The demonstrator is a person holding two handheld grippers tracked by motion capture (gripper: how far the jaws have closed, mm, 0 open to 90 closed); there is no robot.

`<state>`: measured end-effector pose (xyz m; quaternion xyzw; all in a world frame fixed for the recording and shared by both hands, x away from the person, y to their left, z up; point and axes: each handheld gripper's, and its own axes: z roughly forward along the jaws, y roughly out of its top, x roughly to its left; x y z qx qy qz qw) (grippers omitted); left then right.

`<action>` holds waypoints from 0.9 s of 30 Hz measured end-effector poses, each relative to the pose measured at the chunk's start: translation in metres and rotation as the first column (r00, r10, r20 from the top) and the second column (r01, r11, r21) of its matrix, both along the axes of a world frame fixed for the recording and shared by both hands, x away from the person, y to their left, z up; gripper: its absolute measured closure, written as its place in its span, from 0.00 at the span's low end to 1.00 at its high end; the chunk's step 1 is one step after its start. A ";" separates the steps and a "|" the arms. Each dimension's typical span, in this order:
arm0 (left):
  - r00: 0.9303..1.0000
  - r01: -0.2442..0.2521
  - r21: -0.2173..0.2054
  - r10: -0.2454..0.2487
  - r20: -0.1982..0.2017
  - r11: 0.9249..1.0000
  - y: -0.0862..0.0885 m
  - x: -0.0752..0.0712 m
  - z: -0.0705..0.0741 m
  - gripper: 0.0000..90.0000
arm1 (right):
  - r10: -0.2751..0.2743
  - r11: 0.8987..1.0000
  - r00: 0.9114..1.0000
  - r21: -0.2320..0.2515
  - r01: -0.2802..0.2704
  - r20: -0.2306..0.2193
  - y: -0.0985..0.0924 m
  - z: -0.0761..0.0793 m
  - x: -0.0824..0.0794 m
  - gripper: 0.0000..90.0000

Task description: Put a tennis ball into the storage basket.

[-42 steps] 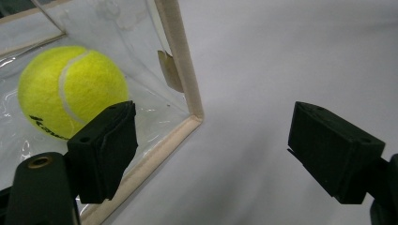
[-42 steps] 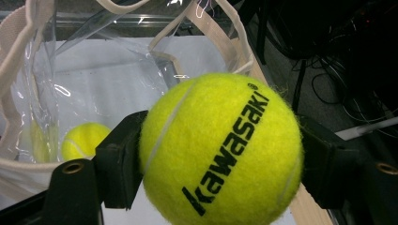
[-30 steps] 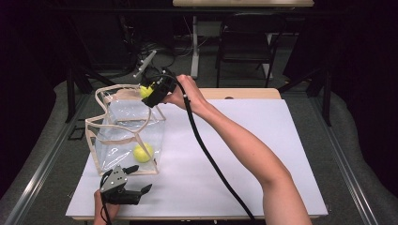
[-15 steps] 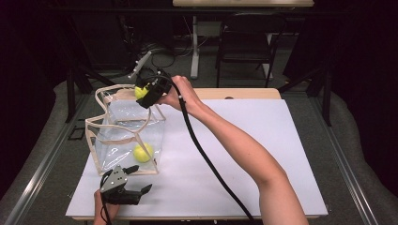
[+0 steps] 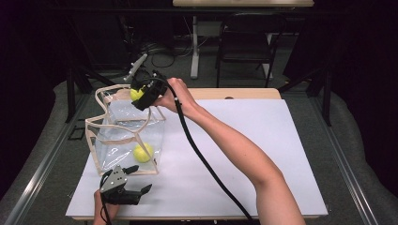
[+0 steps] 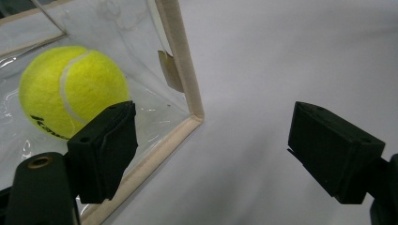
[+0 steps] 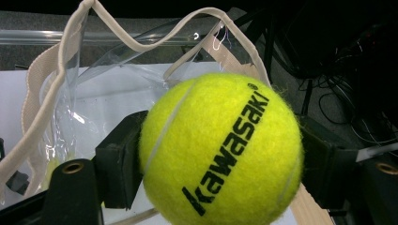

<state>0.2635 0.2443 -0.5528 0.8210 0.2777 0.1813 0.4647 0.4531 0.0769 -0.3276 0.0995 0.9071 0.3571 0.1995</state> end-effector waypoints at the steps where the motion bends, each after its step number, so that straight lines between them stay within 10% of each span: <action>1: 1.000 0.000 0.000 0.000 0.000 1.000 0.000 0.000 0.000 0.18 | 0.002 1.000 1.000 -0.002 -0.002 0.000 0.001 0.000 0.000 0.29; 27: 1.000 0.000 0.001 0.000 0.002 1.000 0.000 0.000 0.000 0.18 | 0.027 1.000 1.000 0.002 -0.027 -0.010 0.015 -0.010 -0.005 0.29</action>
